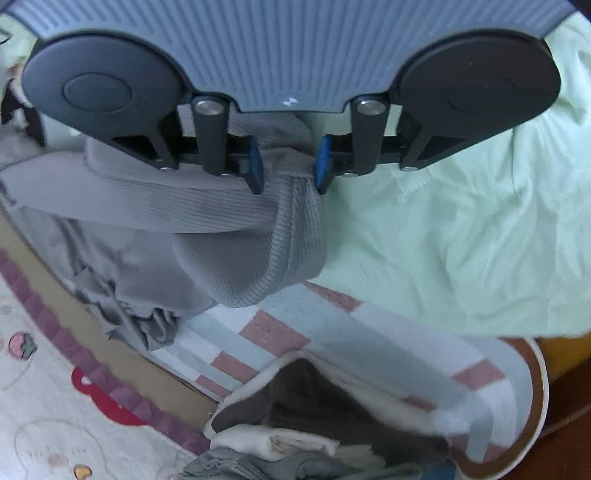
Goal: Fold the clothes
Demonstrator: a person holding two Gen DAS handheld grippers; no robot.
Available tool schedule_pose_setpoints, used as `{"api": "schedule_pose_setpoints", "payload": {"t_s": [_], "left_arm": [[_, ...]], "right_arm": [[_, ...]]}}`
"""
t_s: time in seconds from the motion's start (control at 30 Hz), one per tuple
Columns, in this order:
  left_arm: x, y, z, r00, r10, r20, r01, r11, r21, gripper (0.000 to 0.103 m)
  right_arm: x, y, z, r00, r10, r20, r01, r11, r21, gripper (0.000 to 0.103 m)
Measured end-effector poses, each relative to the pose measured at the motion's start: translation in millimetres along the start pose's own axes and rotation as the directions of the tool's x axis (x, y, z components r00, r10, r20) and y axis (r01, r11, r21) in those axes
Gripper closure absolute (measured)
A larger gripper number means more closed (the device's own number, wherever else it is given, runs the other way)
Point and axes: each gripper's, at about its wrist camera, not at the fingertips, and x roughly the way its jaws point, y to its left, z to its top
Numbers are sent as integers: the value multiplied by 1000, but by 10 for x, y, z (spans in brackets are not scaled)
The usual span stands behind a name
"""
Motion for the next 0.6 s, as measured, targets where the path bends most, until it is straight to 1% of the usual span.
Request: {"api": "schedule_pose_setpoints", "payload": {"t_s": [0.07,0.1,0.13,0.17,0.2,0.27,0.33,0.43,0.5,0.57,0.6], "left_arm": [[-61,3,-4,998,51,27,-51,999,-8,70],[-92,2,-3,997,69,43,-69,998,1,69],[-117,5,1,996,78,51,-78,997,8,68],[-132,13,7,996,71,47,-71,997,11,66],[-141,22,10,998,53,36,-54,999,6,65],[-147,28,7,1000,-2,4,2,1000,-10,63],[-163,6,-29,998,-52,-24,52,999,-11,62],[-206,5,-94,994,-102,-31,102,994,-30,62],[-248,-6,-133,991,-133,-24,132,991,-35,62],[-331,-93,-158,986,-168,8,168,986,14,61],[-366,-156,-170,982,-187,20,185,981,51,58]], "right_arm": [[2,-151,-56,994,-109,-3,109,994,13,43],[1,-217,-93,992,-129,-14,129,991,28,43],[-15,-233,-158,996,-80,-37,83,994,69,43],[-31,-249,-222,998,-30,-57,37,993,111,43],[-46,-265,-287,997,20,-76,-9,988,153,44],[-78,-297,-416,987,123,-106,-95,966,239,44],[-109,-329,-545,966,227,-126,-176,929,326,44],[-142,-353,-735,918,372,-138,-277,850,449,44],[-83,-234,-843,896,423,-133,-308,810,500,44],[-26,-117,-911,873,471,-125,-336,767,546,43],[-13,-75,-925,865,490,-111,-348,744,571,43]]}}
